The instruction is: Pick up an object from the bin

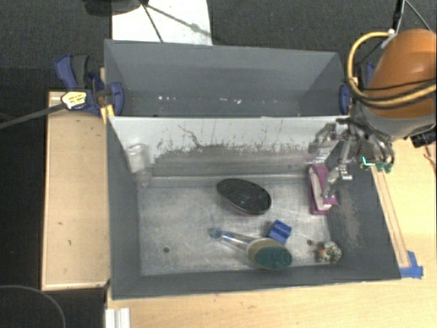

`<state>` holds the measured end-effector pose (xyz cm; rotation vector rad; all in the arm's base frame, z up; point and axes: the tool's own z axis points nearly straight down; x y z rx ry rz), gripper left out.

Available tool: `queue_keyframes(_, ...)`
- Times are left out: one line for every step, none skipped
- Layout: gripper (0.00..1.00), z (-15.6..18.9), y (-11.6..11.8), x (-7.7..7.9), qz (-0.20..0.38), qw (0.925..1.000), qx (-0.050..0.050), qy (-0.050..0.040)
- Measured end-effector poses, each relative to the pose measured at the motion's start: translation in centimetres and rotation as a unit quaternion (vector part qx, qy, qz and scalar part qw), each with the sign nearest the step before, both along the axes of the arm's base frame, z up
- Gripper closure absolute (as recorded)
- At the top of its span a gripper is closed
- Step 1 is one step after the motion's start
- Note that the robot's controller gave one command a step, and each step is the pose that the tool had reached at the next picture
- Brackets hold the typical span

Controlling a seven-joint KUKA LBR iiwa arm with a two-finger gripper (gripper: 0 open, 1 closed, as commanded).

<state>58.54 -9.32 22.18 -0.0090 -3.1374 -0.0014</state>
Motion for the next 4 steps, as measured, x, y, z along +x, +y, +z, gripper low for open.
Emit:
queue_keyframes(0.0,-11.7,5.3,-1.8,-0.104,0.9946,0.0,-0.0009)
queue_keyframes(0.0,-12.9,6.3,-3.2,-0.19,0.9818,-0.001,-0.0046)
queue_keyframes(0.0,-8.9,10.4,-1.9,-0.304,0.9527,0.001,-0.0046)
queue_keyframes(0.0,-13.9,10.5,-0.1,-0.268,0.9634,0.0,-0.0039)
